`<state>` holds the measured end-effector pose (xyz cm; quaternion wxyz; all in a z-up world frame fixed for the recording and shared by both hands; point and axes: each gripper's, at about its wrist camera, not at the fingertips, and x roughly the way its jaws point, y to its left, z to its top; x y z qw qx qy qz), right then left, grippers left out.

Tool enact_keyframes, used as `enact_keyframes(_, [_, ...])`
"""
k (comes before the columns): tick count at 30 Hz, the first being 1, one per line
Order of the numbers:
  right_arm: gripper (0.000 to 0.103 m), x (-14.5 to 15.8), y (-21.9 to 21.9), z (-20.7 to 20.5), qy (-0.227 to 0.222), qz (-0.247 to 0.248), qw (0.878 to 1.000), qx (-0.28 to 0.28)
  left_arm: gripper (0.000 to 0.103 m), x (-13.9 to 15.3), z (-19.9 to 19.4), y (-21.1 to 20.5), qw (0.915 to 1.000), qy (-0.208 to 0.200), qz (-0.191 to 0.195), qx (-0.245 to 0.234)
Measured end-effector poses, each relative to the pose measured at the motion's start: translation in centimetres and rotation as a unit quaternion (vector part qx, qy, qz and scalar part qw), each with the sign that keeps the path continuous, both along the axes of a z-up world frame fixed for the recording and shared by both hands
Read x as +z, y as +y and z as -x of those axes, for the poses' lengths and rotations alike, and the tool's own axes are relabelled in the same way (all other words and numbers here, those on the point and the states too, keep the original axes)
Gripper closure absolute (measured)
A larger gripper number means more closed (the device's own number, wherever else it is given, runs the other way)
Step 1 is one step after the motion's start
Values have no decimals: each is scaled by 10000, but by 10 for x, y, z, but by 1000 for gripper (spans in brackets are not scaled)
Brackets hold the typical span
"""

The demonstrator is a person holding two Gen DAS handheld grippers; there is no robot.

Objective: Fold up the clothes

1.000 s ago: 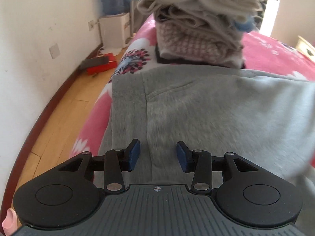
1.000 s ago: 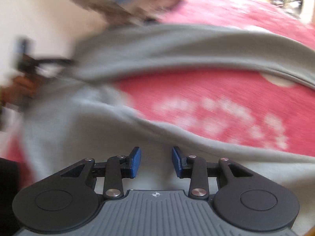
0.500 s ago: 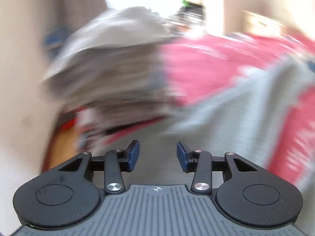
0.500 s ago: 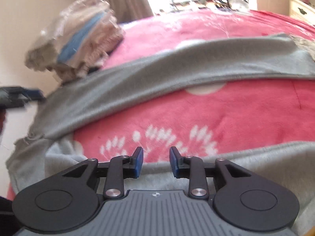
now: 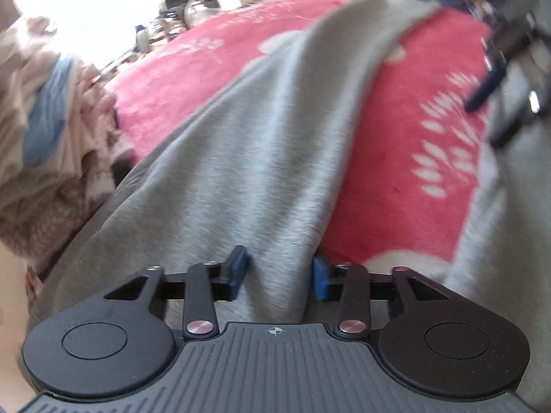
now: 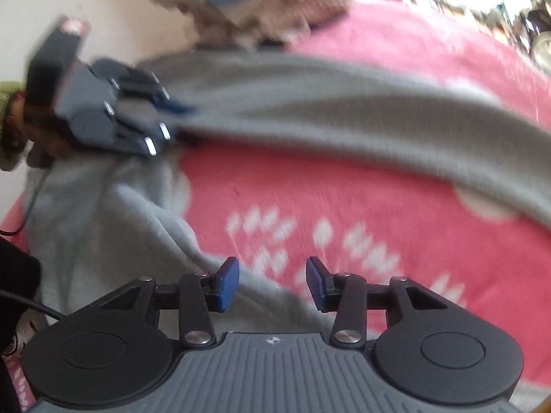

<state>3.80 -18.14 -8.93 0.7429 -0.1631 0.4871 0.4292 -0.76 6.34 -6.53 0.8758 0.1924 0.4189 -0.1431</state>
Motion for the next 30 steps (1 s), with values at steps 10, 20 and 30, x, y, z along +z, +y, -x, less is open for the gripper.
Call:
enact_keyframes(10, [57,24,-22,-39,537,-922,9876,-1148,60,29,6,48,9881,289,1320,738])
enact_keyframes(20, [56,13,2,-89,1599,-1614,9554,-1886,56,34,58,194,9298,-17,1053,3527])
enact_keyframes(30, [56,11,31,-65,1614,-1320,9640,-1651,53,10,82,233,8987,27,2007,3898])
